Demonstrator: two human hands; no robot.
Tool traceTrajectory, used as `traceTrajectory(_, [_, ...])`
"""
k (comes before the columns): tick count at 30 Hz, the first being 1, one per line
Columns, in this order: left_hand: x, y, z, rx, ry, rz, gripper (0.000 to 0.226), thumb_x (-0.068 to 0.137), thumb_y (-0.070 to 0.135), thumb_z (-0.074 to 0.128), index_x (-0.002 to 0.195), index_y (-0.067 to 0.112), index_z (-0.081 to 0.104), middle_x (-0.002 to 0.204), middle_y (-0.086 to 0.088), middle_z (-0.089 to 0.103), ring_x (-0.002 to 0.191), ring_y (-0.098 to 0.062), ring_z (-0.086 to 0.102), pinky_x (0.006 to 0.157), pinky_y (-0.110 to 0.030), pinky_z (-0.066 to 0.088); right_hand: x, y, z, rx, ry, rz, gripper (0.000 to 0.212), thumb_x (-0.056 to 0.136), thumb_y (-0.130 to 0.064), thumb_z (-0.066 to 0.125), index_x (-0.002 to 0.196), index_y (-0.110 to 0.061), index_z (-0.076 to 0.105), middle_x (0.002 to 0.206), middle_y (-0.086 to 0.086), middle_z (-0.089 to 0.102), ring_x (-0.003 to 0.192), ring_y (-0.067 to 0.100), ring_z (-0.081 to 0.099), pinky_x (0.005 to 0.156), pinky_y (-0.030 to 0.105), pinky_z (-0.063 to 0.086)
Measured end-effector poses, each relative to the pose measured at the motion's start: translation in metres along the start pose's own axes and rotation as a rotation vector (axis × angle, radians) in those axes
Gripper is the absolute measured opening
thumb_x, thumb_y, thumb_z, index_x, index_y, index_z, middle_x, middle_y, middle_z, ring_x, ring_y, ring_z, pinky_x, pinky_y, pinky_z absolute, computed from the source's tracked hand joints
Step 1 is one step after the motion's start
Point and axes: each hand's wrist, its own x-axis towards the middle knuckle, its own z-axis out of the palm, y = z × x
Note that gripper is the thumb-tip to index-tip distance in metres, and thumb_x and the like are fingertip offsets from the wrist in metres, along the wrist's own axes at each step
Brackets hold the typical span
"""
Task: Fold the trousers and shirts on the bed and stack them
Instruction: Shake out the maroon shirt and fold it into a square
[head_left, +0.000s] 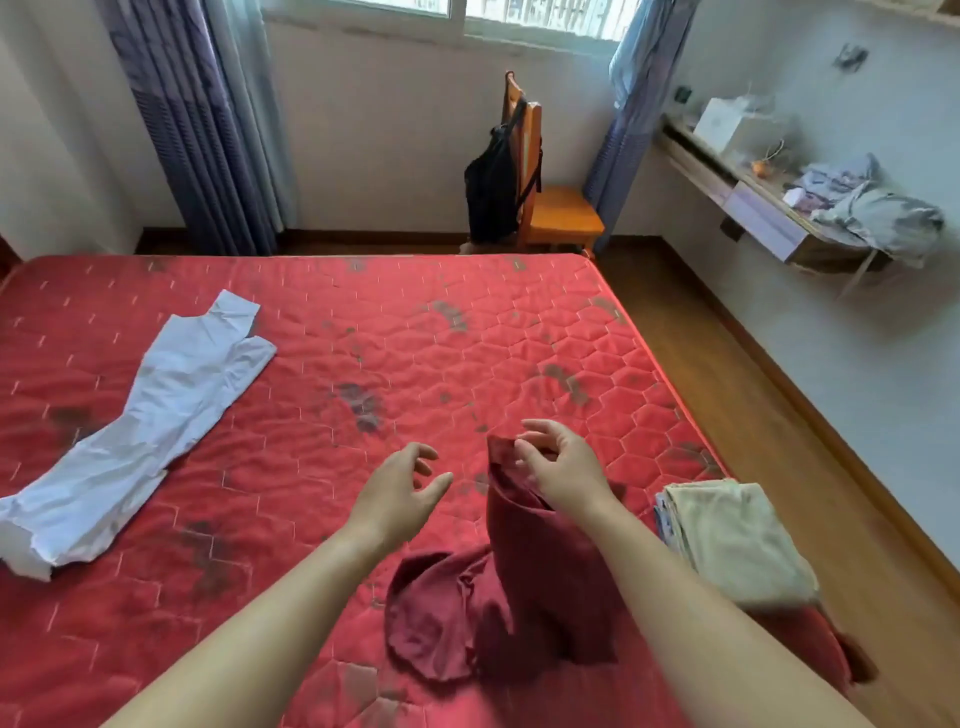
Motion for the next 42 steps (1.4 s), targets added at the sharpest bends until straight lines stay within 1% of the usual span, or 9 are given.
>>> traceTrajectory(4, [-0.001, -0.066, 0.037, 0.061, -0.047, -0.136, 0.025, 0.087, 0.035, 0.061, 0.108, 0.022, 0.055, 0.1, 0.002, 0.059, 0.085, -0.011, 0.058, 0.079, -0.028, 0.046, 0.024, 0.073, 0.033, -0.195, -0.1, 0.046, 0.034, 0.088, -0.017, 0.061, 0.122, -0.017, 0.057, 0.11, -0.003, 0.063, 0.091, 0.011, 0.059, 0.078, 0.012, 0.04])
traceTrajectory(12, [0.046, -0.139, 0.142, 0.073, -0.073, -0.248, 0.029, 0.087, 0.042, 0.058, 0.11, 0.024, 0.055, 0.097, 0.006, 0.056, 0.086, -0.012, 0.056, 0.082, -0.031, 0.046, 0.076, 0.22, 0.053, -0.383, -0.226, 0.108, 0.025, 0.083, -0.019, 0.066, 0.107, -0.022, 0.063, 0.105, -0.004, 0.066, 0.096, 0.013, 0.06, 0.089, 0.026, 0.044])
traceTrajectory(18, [0.085, -0.213, 0.223, 0.068, 0.032, -0.393, 0.03, 0.086, 0.042, 0.059, 0.108, 0.023, 0.056, 0.098, 0.004, 0.056, 0.09, -0.013, 0.054, 0.08, -0.026, 0.04, 0.152, 0.311, 0.103, -0.457, -0.416, -0.058, 0.021, 0.085, -0.02, 0.064, 0.106, -0.018, 0.064, 0.103, -0.003, 0.065, 0.093, 0.009, 0.056, 0.08, 0.014, 0.035])
traceTrajectory(22, [0.103, -0.254, 0.268, 0.051, 0.11, -0.506, 0.03, 0.086, 0.044, 0.058, 0.107, 0.024, 0.057, 0.103, 0.002, 0.055, 0.099, -0.015, 0.053, 0.086, -0.028, 0.04, 0.193, 0.345, 0.141, -0.384, -0.389, -0.142, 0.013, 0.088, -0.027, 0.061, 0.096, -0.018, 0.067, 0.096, -0.003, 0.066, 0.083, 0.008, 0.057, 0.073, 0.014, 0.036])
traceTrajectory(27, [0.129, -0.278, 0.295, 0.102, 0.305, -0.64, 0.047, 0.086, 0.048, 0.056, 0.122, 0.018, 0.051, 0.126, -0.008, 0.048, 0.115, -0.029, 0.048, 0.096, -0.037, 0.037, 0.217, 0.387, 0.158, -0.567, -0.391, 0.003, 0.025, 0.085, -0.034, 0.064, 0.1, -0.013, 0.065, 0.098, 0.005, 0.065, 0.094, 0.021, 0.059, 0.078, 0.026, 0.04])
traceTrajectory(31, [0.134, -0.285, 0.305, 0.093, 0.163, -0.767, 0.057, 0.088, 0.04, 0.058, 0.134, 0.012, 0.039, 0.131, -0.015, 0.053, 0.12, -0.033, 0.049, 0.095, -0.038, 0.038, 0.21, 0.405, 0.15, -0.687, -0.5, -0.019, 0.043, 0.08, -0.037, 0.069, 0.115, -0.012, 0.06, 0.11, 0.01, 0.058, 0.106, 0.026, 0.054, 0.091, 0.03, 0.037])
traceTrajectory(35, [0.117, -0.264, 0.295, 0.02, 0.287, -0.635, 0.033, 0.088, 0.028, 0.061, 0.117, 0.014, 0.054, 0.114, -0.009, 0.064, 0.107, -0.028, 0.056, 0.083, -0.031, 0.038, 0.196, 0.406, 0.128, -0.789, -0.538, -0.001, 0.04, 0.078, -0.029, 0.071, 0.113, -0.013, 0.06, 0.111, 0.013, 0.06, 0.107, 0.031, 0.054, 0.09, 0.033, 0.04])
traceTrajectory(38, [0.103, -0.226, 0.266, -0.146, 0.325, -0.448, 0.012, 0.088, 0.019, 0.061, 0.098, 0.023, 0.056, 0.087, 0.007, 0.064, 0.083, -0.013, 0.059, 0.067, -0.018, 0.037, 0.179, 0.378, 0.104, -0.772, -0.537, -0.023, 0.018, 0.077, -0.027, 0.069, 0.091, -0.015, 0.067, 0.092, 0.009, 0.064, 0.095, 0.03, 0.059, 0.073, 0.031, 0.04])
traceTrajectory(42, [0.085, -0.14, 0.197, -0.277, 0.358, -0.273, 0.016, 0.091, 0.014, 0.057, 0.089, 0.031, 0.055, 0.073, 0.017, 0.059, 0.064, 0.003, 0.052, 0.061, -0.01, 0.04, 0.153, 0.292, 0.045, -0.558, -0.419, -0.101, 0.017, 0.071, -0.028, 0.078, 0.074, -0.019, 0.065, 0.081, -0.001, 0.048, 0.079, 0.017, 0.05, 0.064, 0.023, 0.029])
